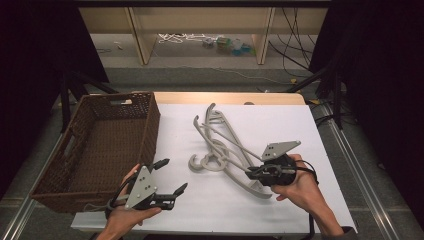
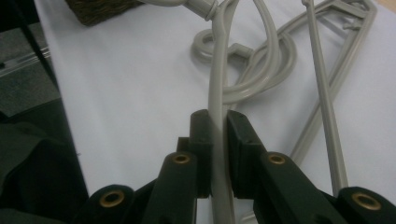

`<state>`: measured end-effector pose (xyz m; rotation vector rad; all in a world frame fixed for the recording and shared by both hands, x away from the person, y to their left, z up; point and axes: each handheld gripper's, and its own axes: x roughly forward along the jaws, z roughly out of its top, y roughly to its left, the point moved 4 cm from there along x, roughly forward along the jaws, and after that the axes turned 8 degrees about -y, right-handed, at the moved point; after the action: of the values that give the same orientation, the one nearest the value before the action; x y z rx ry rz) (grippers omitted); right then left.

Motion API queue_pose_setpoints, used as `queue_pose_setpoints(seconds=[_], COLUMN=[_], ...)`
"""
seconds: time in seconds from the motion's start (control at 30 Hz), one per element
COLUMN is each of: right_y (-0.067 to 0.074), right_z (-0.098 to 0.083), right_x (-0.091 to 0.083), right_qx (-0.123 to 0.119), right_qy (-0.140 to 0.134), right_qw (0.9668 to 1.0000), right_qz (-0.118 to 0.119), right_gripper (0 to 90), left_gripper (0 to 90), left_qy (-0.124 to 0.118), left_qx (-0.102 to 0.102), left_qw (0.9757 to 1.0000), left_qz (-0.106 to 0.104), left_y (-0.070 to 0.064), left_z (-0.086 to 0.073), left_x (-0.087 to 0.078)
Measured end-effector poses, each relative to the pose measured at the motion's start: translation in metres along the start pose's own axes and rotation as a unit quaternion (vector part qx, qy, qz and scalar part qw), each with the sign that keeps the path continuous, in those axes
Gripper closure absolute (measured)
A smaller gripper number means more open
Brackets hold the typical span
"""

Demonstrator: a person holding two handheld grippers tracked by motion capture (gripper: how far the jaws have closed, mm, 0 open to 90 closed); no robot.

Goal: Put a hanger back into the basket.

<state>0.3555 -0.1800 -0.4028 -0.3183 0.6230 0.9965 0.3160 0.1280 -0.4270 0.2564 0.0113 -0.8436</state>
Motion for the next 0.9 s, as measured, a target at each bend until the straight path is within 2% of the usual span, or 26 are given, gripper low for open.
queue_pose_setpoints(seconds=[0.1,0.13,0.17,0.23,0.27,0.3,0.43,0.5,0.57,0.6,0.63,0.7,0.73,0.77,0.8,0.83,0.87,0.9], right_y=[0.005,0.007,0.009,0.013,0.014,0.015,0.020,0.022,0.025,0.026,0.027,0.030,0.031,0.032,0.033,0.034,0.035,0.035], right_z=[-0.001,-0.002,-0.003,-0.005,-0.006,-0.006,-0.007,-0.007,-0.007,-0.007,-0.007,-0.006,-0.006,-0.006,-0.006,-0.006,-0.006,-0.006], right_x=[-0.001,-0.004,-0.003,-0.006,-0.007,-0.008,-0.012,-0.014,-0.016,-0.017,-0.018,-0.018,-0.019,-0.019,-0.019,-0.018,-0.019,-0.019], right_qx=[-0.006,-0.008,-0.008,-0.009,-0.010,-0.011,-0.015,-0.017,-0.018,-0.021,-0.024,-0.025,-0.025,-0.028,-0.031,-0.029,-0.032,-0.032], right_qy=[-0.007,0.001,-0.009,-0.001,-0.003,-0.001,-0.002,-0.005,-0.007,-0.008,-0.008,-0.008,-0.009,-0.008,-0.007,-0.007,-0.004,-0.004], right_qw=[1.0000,0.9999,0.9999,0.9996,0.9996,0.9994,0.9990,0.9989,0.9985,0.9985,0.9983,0.9979,0.9977,0.9976,0.9973,0.9973,0.9970,0.9970], right_qz=[0.004,0.014,0.013,0.025,0.027,0.031,0.041,0.044,0.051,0.050,0.052,0.059,0.062,0.063,0.067,0.067,0.070,0.070], right_gripper=[82.3,82.3,82.3,82.3,82.3,82.3,82.3,82.3,82.2,82.3,82.3,82.3,82.3,82.3,82.3,82.3,82.2,82.2], left_gripper=[19.2,19.1,19.2,22.1,20.4,20.6,21.9,22.3,22.3,22.3,22.3,23.4,24.6,24.4,24.3,24.4,24.7,24.7], left_qy=[0.006,0.010,0.025,0.041,0.041,0.043,0.062,0.068,0.081,0.081,0.077,0.082,0.082,0.087,0.094,0.094,0.098,0.094], left_qx=[0.024,0.031,0.048,0.076,0.067,0.067,0.081,0.080,0.088,0.088,0.104,0.118,0.118,0.133,0.135,0.135,0.145,0.144], left_qw=[0.9997,0.9994,0.9984,0.9963,0.9969,0.9967,0.9945,0.9940,0.9920,0.9920,0.9905,0.9877,0.9877,0.9845,0.9833,0.9833,0.9811,0.9813], left_qz=[-0.010,-0.011,-0.014,-0.004,-0.006,-0.013,-0.026,-0.031,-0.040,-0.040,-0.047,-0.062,-0.062,-0.074,-0.077,-0.077,-0.083,-0.086], left_y=[-0.003,-0.003,-0.002,0.001,0.001,0.001,0.001,0.000,-0.001,-0.001,0.000,-0.001,-0.001,-0.001,-0.002,-0.002,-0.001,-0.002], left_z=[0.006,0.008,0.009,0.010,0.011,0.012,0.013,0.015,0.018,0.018,0.022,0.023,0.023,0.023,0.023,0.023,0.024,0.024], left_x=[0.006,0.009,0.012,0.017,0.019,0.021,0.031,0.036,0.041,0.041,0.045,0.050,0.050,0.054,0.056,0.056,0.058,0.059])
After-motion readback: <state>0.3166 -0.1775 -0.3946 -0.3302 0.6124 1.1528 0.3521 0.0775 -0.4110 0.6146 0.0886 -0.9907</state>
